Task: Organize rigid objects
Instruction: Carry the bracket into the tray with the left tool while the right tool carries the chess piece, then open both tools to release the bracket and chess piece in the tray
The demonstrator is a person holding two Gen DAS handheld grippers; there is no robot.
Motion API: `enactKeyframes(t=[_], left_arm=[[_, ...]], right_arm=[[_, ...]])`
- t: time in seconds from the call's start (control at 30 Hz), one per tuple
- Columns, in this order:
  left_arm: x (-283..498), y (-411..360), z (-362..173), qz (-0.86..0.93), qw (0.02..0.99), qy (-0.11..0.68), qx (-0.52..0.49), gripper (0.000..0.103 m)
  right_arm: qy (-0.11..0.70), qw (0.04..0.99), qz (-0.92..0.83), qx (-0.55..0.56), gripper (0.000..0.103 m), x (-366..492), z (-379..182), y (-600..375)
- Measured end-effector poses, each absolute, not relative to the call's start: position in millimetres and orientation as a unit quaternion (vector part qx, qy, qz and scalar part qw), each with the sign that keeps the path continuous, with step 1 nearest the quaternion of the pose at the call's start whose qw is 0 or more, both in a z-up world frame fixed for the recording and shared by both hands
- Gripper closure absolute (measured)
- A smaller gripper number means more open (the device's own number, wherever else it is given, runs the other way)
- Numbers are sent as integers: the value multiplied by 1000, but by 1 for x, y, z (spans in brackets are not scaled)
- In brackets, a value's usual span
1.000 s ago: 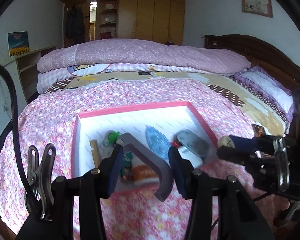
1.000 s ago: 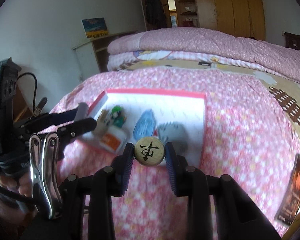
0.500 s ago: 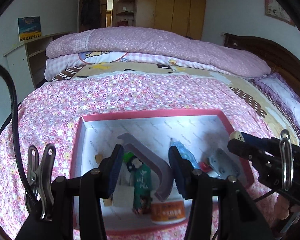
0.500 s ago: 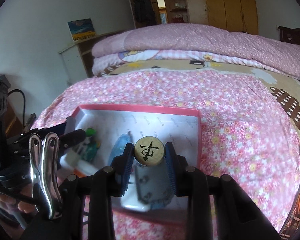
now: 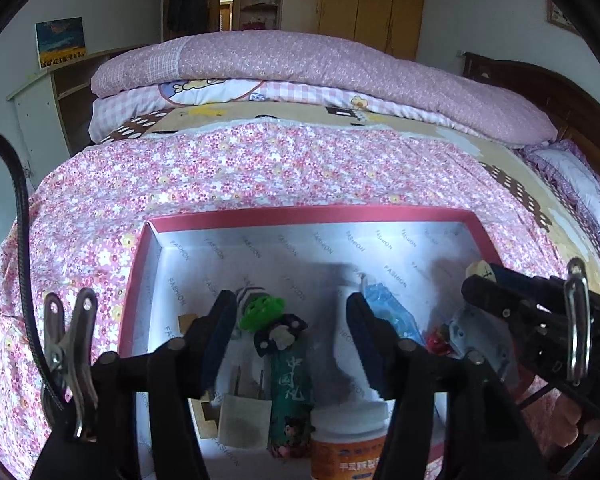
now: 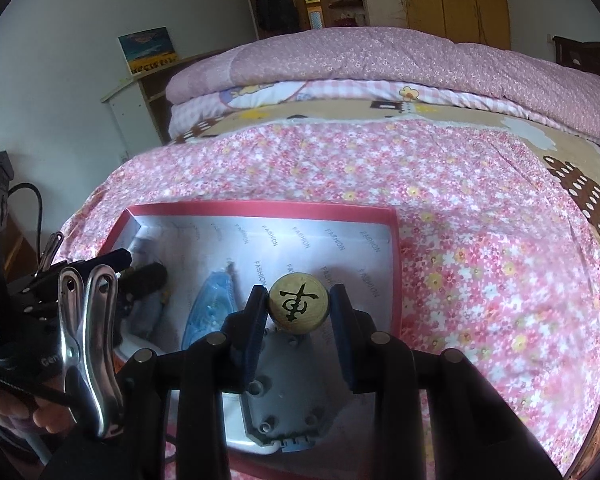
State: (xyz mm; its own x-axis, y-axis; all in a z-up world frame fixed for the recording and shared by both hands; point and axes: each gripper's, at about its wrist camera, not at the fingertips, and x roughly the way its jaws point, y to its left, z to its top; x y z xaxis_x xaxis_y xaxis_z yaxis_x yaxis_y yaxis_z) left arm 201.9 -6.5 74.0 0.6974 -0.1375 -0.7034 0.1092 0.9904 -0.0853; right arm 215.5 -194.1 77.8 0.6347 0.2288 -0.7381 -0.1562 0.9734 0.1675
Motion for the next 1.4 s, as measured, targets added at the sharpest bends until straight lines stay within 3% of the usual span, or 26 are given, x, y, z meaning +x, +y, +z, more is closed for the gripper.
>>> enactKeyframes(t=[0.1, 0.17, 1.4], left_arm=[[201, -7, 73, -66, 921, 383, -20, 39], [202, -6, 74, -64, 922, 382, -21, 39], [90, 9, 98, -29, 924, 381, -25, 39]], right_arm=[[412, 904, 103, 44, 57, 217, 78, -194], [410, 906, 100, 46, 55, 217, 79, -195], [407, 901, 139, 58, 55, 109, 107, -179]])
